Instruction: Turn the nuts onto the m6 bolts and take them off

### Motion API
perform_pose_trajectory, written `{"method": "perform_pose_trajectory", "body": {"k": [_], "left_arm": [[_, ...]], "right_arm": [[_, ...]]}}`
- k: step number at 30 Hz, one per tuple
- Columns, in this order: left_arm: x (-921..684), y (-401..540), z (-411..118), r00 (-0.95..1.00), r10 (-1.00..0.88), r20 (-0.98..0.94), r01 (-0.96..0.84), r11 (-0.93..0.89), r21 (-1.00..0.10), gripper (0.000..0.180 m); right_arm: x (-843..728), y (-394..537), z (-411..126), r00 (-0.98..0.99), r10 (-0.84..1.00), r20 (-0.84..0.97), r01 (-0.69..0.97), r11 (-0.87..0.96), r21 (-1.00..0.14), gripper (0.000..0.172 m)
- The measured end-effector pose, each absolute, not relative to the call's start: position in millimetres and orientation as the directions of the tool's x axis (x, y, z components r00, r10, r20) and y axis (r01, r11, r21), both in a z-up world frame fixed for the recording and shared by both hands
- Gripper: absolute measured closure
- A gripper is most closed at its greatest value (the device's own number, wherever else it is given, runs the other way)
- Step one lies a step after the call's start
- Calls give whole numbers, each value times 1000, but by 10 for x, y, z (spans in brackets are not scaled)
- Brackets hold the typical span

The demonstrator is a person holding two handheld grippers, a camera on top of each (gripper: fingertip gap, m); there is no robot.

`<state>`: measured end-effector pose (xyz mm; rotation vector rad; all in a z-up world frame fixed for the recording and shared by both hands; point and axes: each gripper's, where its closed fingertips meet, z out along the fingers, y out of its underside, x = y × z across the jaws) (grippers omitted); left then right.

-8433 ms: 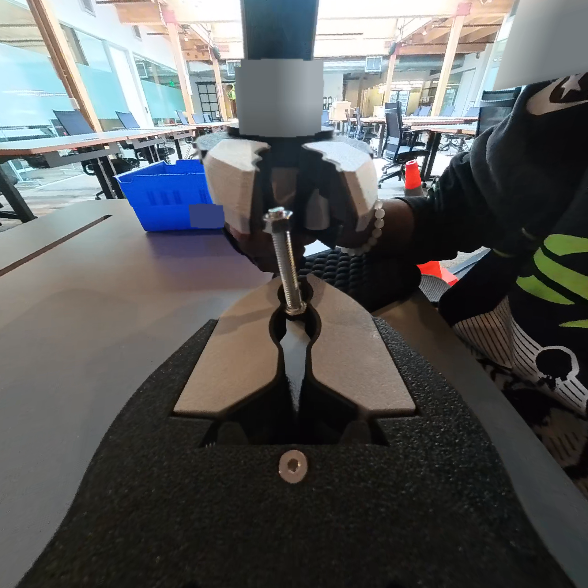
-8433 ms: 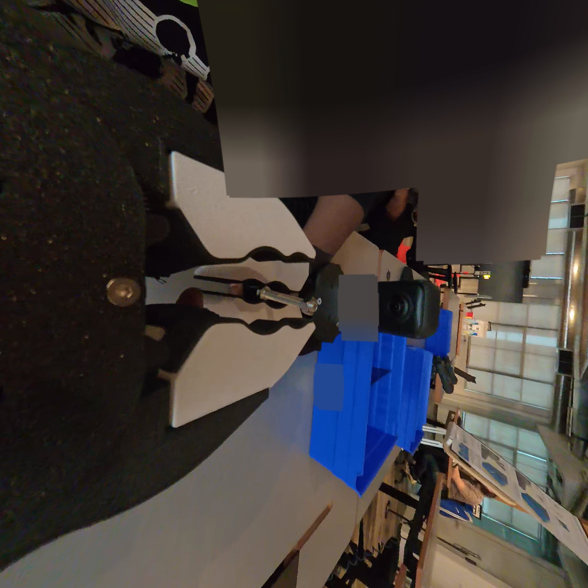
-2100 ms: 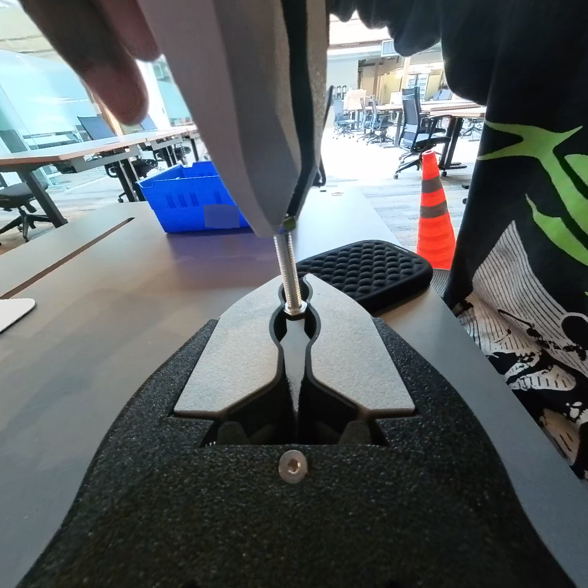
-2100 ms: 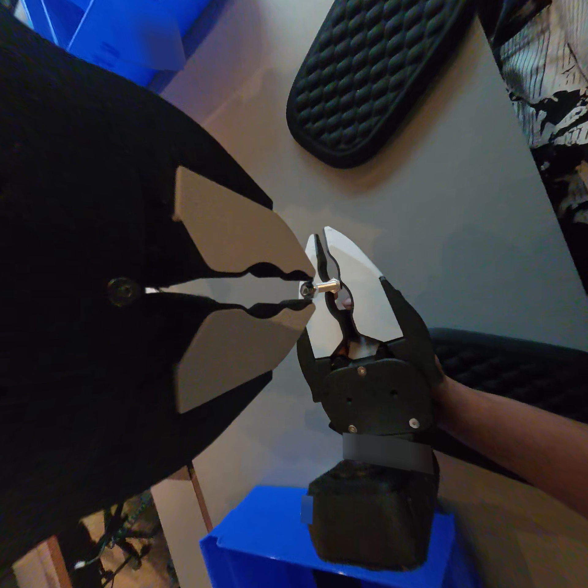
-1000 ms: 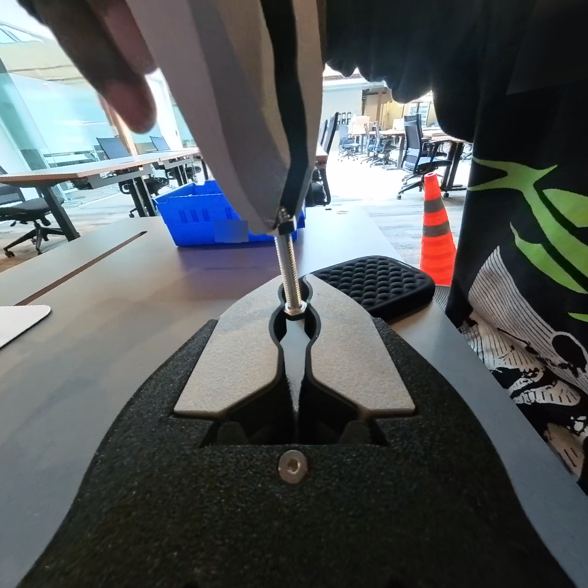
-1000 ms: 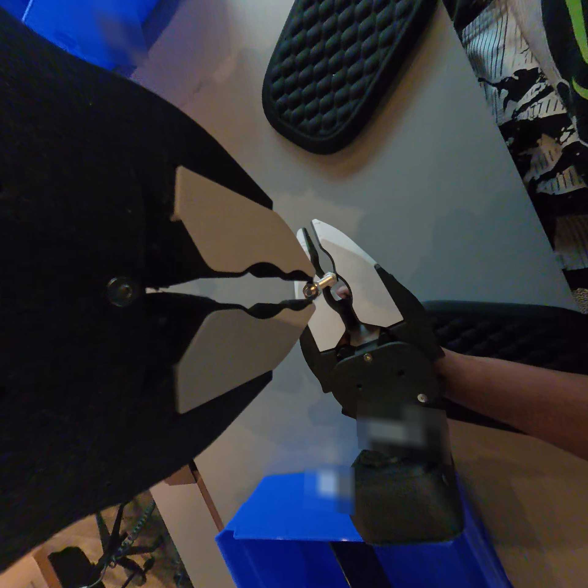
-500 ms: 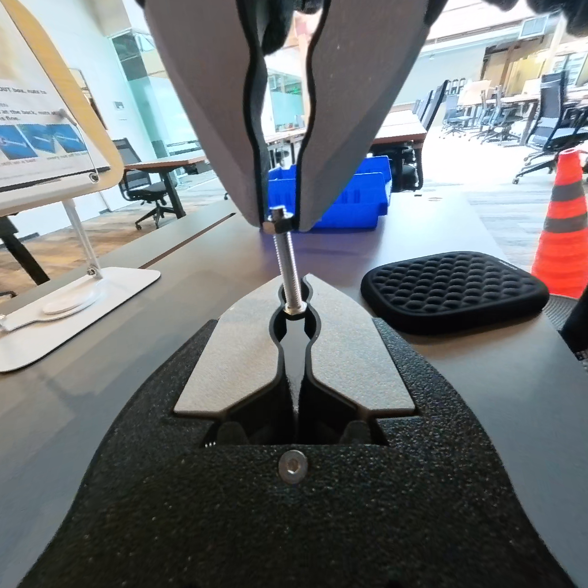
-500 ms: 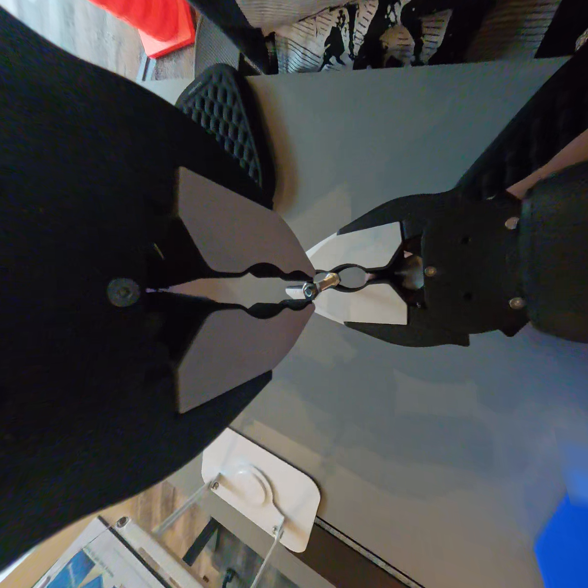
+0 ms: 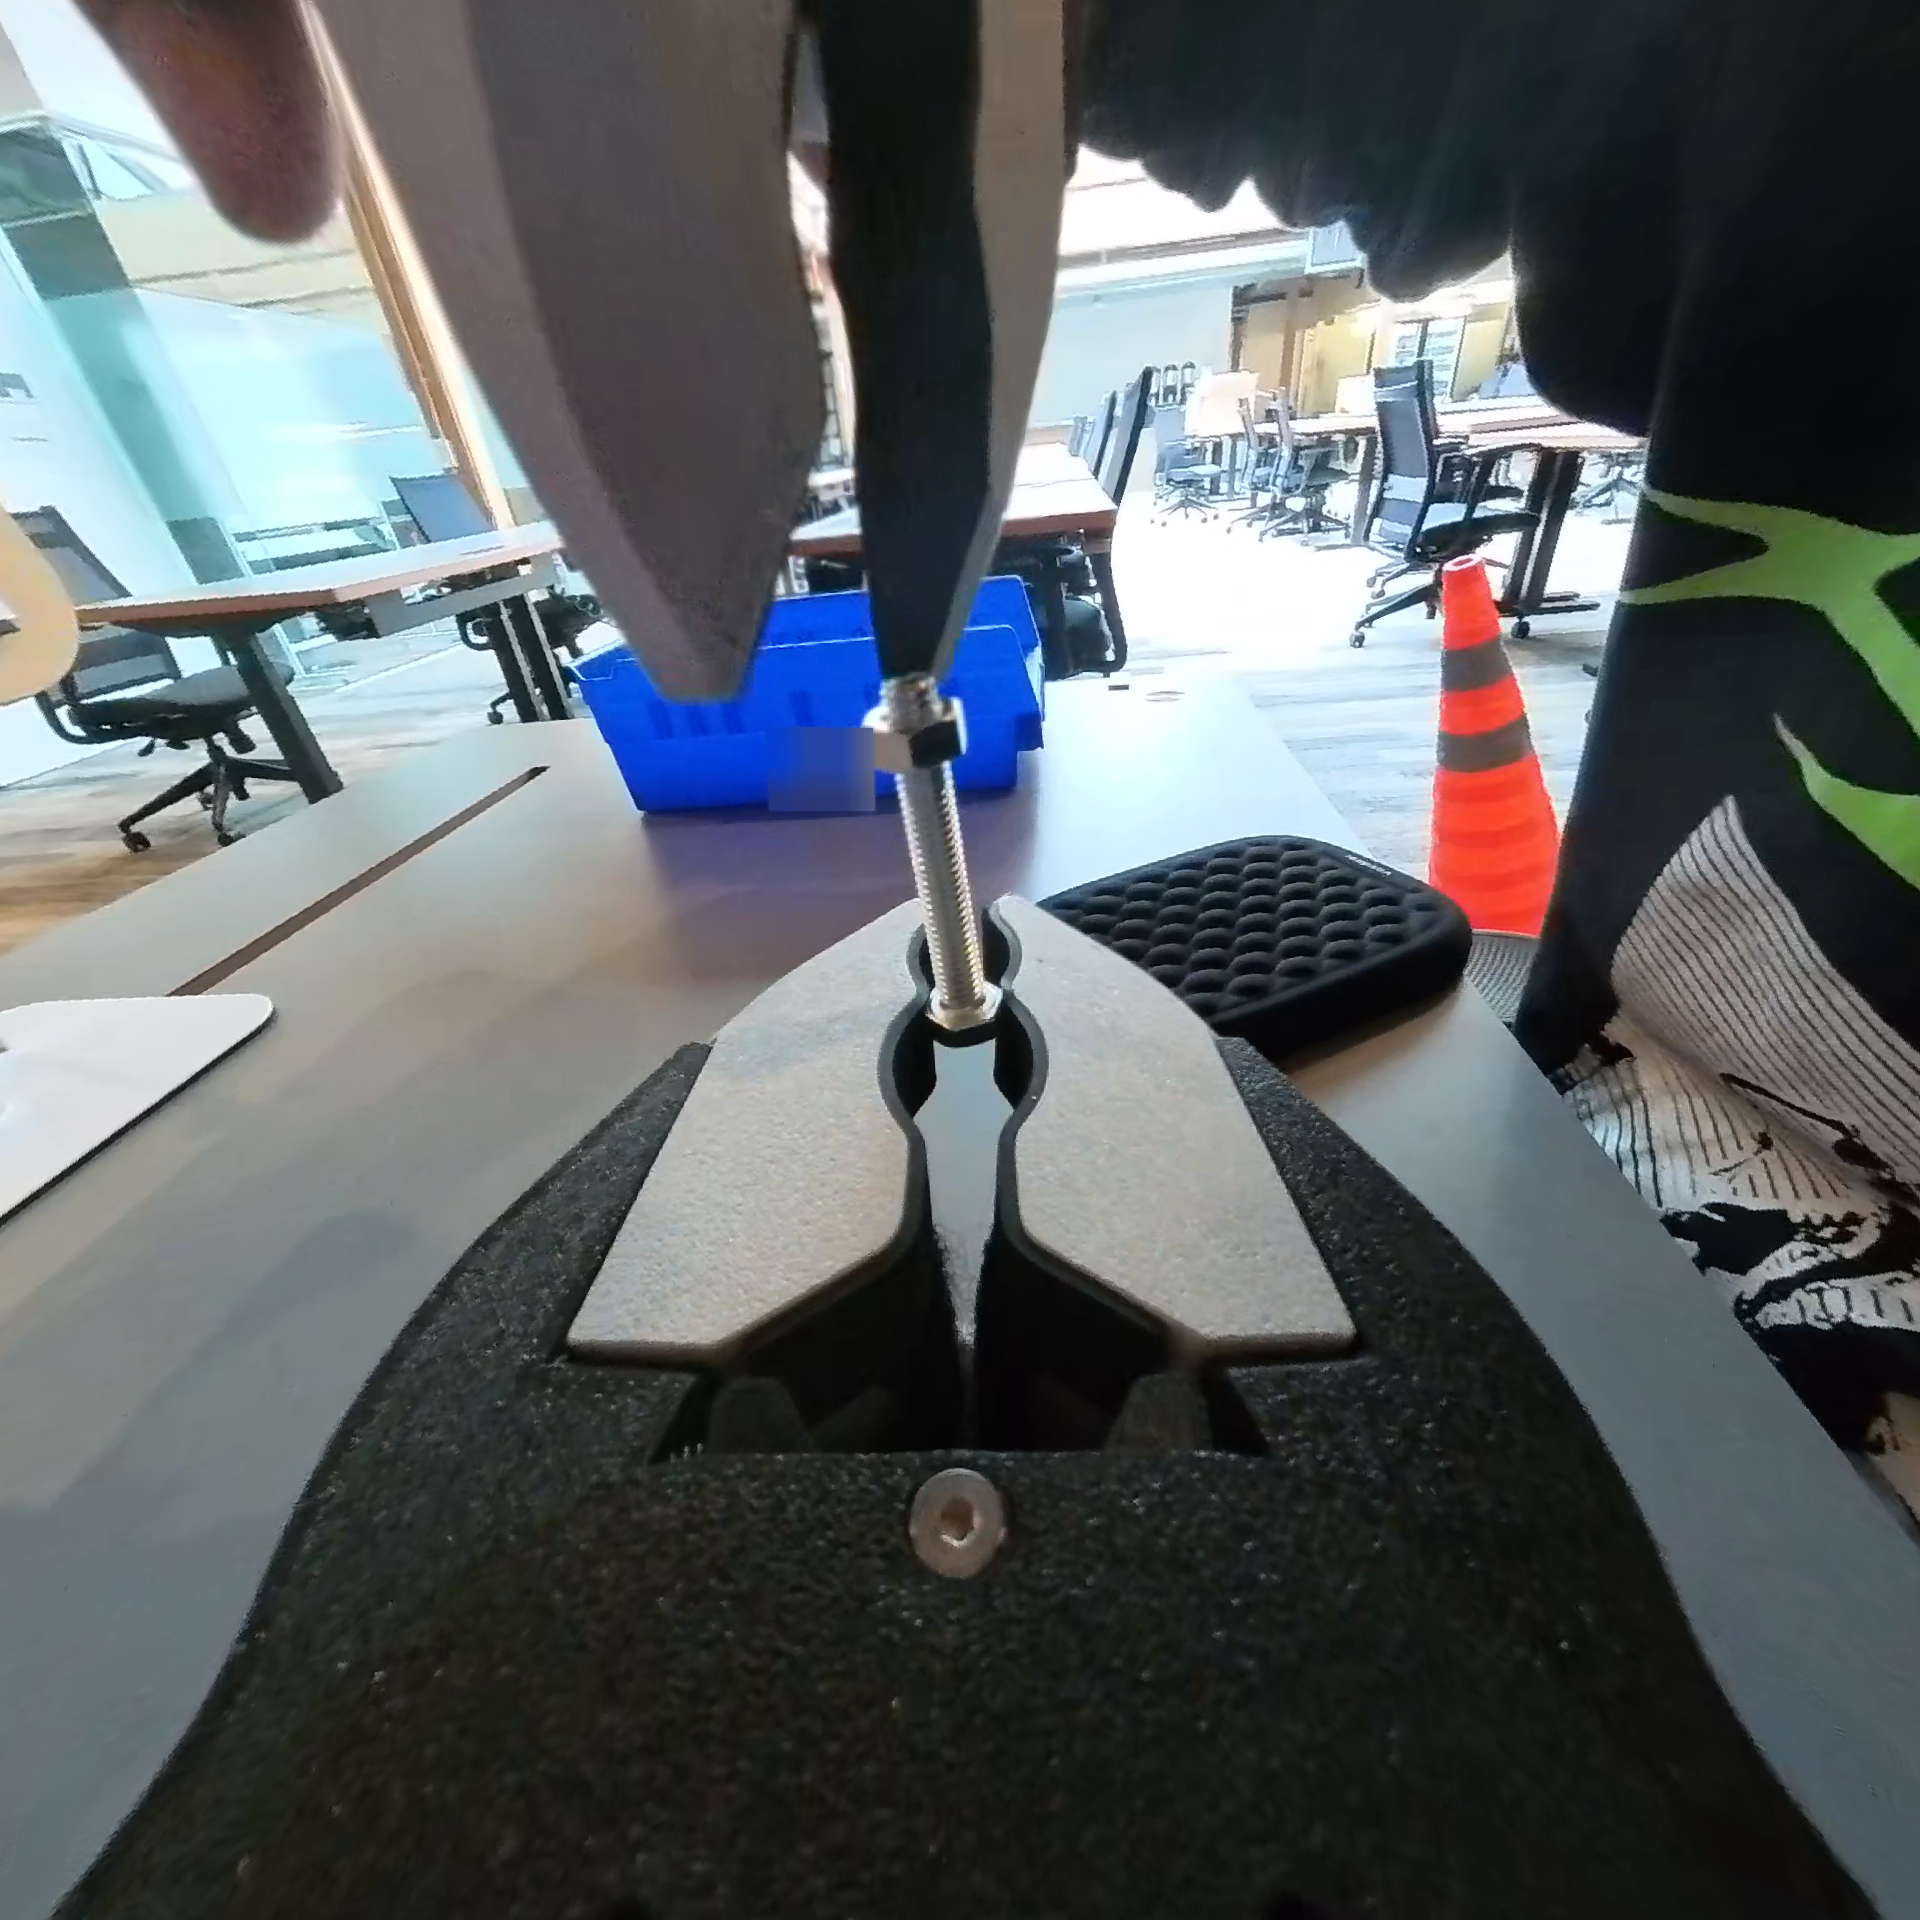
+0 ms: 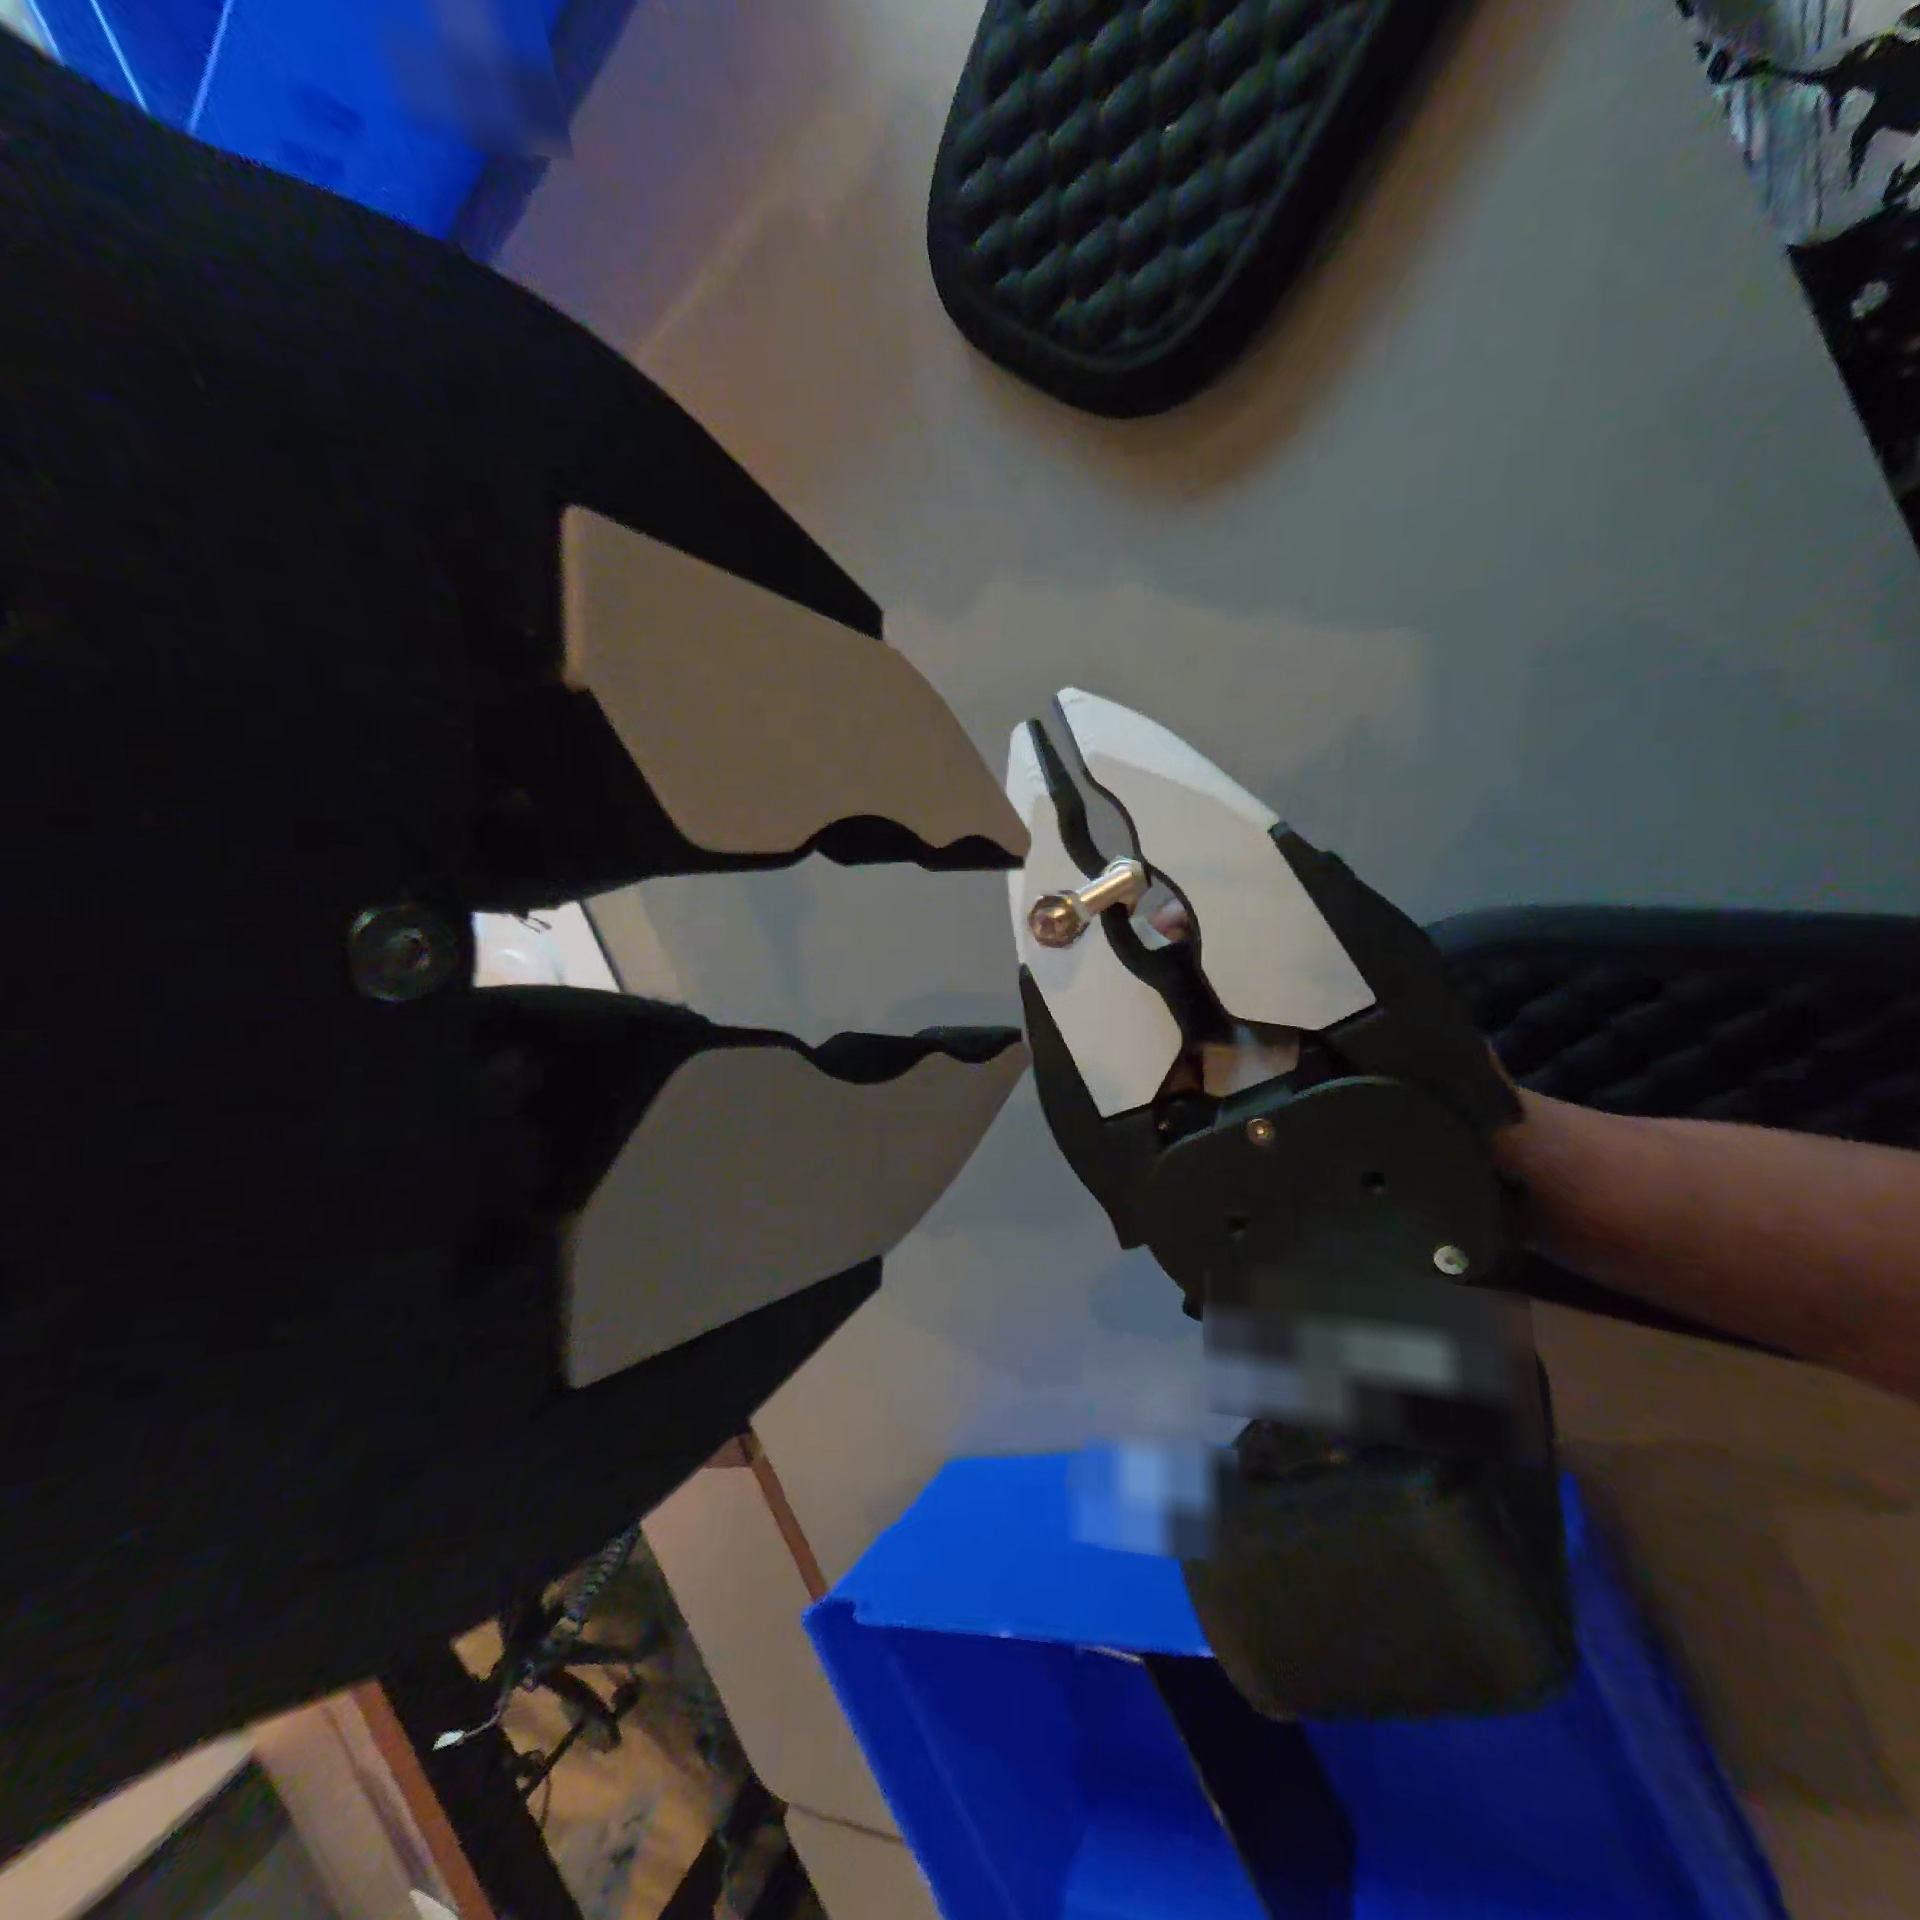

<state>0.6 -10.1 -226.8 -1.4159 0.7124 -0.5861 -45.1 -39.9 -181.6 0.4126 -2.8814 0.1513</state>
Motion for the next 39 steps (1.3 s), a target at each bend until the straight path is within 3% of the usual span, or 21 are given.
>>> {"method": "perform_pose_trajectory", "body": {"k": [11, 16, 20, 25, 27, 30, 33, 36, 39], "left_arm": [[41, -114, -2295, 647, -758, -86, -52, 70, -996, 175], [39, -100, -2316, 655, -751, -88, -60, 64, -996, 175], [-48, -14, -2314, 724, -683, -99, -77, 62, -995, 175], [-177, 94, -2332, 809, -572, -132, -123, 56, -991, 175], [-174, 107, -2363, 813, -566, -140, -137, 47, -989, 175], [-151, 97, -2360, 802, -582, -134, -131, 48, -990, 175], [-135, 64, -2331, 786, -605, -128, -116, 59, -991, 175], [-109, 41, -2326, 769, -627, -124, -108, 63, -992, 175], [-74, 23, -2333, 753, -647, -125, -109, 64, -992, 175]], "right_arm": [[-398, -447, -1872, -932, -310, 187, -331, 939, -95, 157], [-351, -429, -1891, -955, -256, 151, -274, 955, -110, 164], [-406, -374, -1886, -988, -25, 153, -40, 995, -96, 164], [-428, -278, -1900, -875, 461, 145, 456, 887, -68, 164], [-403, -256, -1926, -848, 508, 151, 506, 861, -50, 164], [-418, -280, -1908, -889, 428, 163, 424, 904, -61, 160], [-440, -350, -1815, -969, 159, 188, 142, 985, -102, 147], [-374, -382, -1805, -972, -137, 189, -156, 984, -91, 147], [-388, -367, -1874, -958, -232, 171, -247, 967, -71, 149]]}}
